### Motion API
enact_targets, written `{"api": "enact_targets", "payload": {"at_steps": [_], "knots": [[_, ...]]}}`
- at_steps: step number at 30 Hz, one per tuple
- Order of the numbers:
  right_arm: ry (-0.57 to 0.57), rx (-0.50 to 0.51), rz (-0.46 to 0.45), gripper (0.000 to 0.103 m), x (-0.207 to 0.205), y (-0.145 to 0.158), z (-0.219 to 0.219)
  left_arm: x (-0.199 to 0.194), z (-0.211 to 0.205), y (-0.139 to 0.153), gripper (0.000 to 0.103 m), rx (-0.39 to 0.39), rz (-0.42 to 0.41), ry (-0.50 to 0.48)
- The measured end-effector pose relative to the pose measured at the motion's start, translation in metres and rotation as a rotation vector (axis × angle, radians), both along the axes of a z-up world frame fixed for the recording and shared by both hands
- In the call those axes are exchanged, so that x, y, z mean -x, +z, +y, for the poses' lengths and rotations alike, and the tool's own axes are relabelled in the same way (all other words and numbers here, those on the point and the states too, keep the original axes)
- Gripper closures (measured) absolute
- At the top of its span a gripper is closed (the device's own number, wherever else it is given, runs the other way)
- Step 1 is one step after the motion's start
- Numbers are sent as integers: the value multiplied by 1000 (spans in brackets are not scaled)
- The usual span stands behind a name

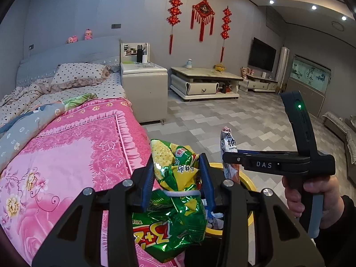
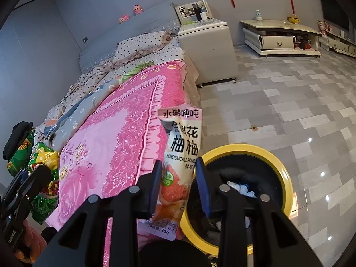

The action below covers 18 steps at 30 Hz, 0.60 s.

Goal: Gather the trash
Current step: 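Carry the green snack packet and drink pouch over the yellow-rimmed bin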

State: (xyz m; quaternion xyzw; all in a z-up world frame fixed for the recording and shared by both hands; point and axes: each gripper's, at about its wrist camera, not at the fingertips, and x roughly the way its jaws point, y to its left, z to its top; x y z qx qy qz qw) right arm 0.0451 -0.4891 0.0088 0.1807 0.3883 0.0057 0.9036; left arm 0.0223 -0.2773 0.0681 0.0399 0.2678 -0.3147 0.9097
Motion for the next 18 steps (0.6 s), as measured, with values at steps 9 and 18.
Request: {"api": "enact_targets", "payload": {"at_steps": [9,18], "knots": [[-102,37,-3,74,9,-5,-39,-19,-49,-13,66,-20,13,-59],[-155,39,32,74,6,-22,-62,-43,-91,-44,66,-77,102,-84]]}}
